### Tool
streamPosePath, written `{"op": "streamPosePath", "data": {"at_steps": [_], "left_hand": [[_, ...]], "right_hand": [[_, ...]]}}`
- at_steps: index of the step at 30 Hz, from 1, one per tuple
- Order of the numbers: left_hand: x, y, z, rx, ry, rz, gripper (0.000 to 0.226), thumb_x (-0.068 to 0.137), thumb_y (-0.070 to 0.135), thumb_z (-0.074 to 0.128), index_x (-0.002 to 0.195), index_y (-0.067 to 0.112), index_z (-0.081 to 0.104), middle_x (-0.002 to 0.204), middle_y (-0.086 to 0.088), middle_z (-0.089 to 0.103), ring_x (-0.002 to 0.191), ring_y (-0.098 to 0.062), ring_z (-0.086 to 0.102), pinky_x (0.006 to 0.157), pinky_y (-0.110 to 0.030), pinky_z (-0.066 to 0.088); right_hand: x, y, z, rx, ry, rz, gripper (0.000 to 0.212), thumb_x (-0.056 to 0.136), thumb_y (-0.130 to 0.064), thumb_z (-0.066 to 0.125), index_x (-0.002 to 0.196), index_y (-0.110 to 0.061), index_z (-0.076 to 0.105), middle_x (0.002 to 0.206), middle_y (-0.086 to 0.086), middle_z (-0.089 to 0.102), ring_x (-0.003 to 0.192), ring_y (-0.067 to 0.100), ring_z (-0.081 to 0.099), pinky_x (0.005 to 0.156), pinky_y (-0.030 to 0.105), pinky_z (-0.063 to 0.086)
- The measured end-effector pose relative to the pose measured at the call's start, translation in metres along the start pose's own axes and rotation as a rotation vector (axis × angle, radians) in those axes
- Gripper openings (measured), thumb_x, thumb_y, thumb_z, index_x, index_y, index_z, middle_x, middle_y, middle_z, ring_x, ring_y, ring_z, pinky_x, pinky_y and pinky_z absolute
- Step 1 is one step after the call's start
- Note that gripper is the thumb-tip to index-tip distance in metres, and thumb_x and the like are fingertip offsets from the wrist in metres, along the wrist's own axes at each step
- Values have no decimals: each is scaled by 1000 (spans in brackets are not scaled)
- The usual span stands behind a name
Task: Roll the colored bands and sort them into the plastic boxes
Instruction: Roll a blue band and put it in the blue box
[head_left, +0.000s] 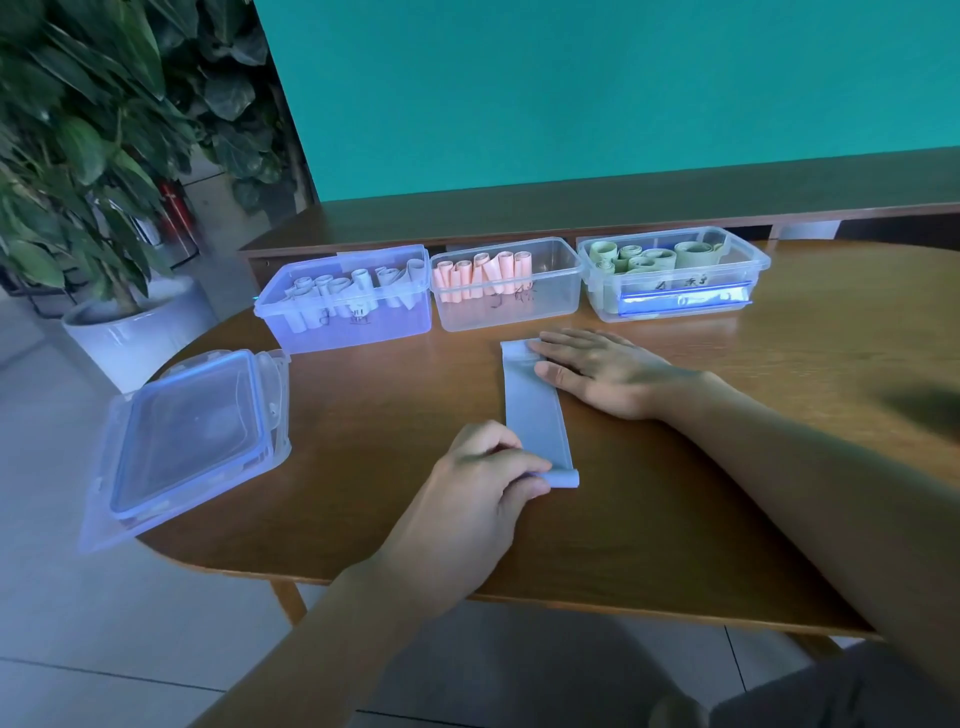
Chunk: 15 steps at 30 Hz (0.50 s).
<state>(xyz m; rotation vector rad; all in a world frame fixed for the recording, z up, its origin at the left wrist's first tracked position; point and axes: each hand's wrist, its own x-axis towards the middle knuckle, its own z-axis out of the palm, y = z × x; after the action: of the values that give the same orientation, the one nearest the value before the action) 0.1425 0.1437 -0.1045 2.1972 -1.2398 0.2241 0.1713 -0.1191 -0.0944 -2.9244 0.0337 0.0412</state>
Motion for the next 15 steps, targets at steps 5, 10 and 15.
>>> {"op": "streamPosePath", "data": {"at_steps": [5, 10, 15], "left_hand": [[8, -7, 1, 21, 11, 12, 24, 100, 32, 57, 109, 22, 76, 103, 11, 54, 98, -3, 51, 84, -24, 47], [10, -5, -1, 41, 41, 37, 32, 98, 39, 51, 116, 23, 71, 96, 7, 59, 91, -7, 53, 79, -19, 43], [11, -6, 2, 133, 63, 59, 25, 104, 34, 45, 98, 26, 67, 91, 6, 58, 87, -13, 53, 69, -36, 52]], "right_hand": [[2, 0, 0, -14, -2, 3, 68, 98, -71, 13, 159, -43, 14, 167, -20, 8, 153, 2, -2, 123, 32, -5], [2, 0, 0, -4, 3, 8, 66, 99, -71, 16, 159, -43, 15, 167, -20, 9, 153, 1, -1, 124, 33, -4], [2, 0, 1, 4, 11, 8, 65, 99, -70, 19, 159, -43, 17, 166, -20, 10, 153, 1, 0, 123, 32, -4]]}}
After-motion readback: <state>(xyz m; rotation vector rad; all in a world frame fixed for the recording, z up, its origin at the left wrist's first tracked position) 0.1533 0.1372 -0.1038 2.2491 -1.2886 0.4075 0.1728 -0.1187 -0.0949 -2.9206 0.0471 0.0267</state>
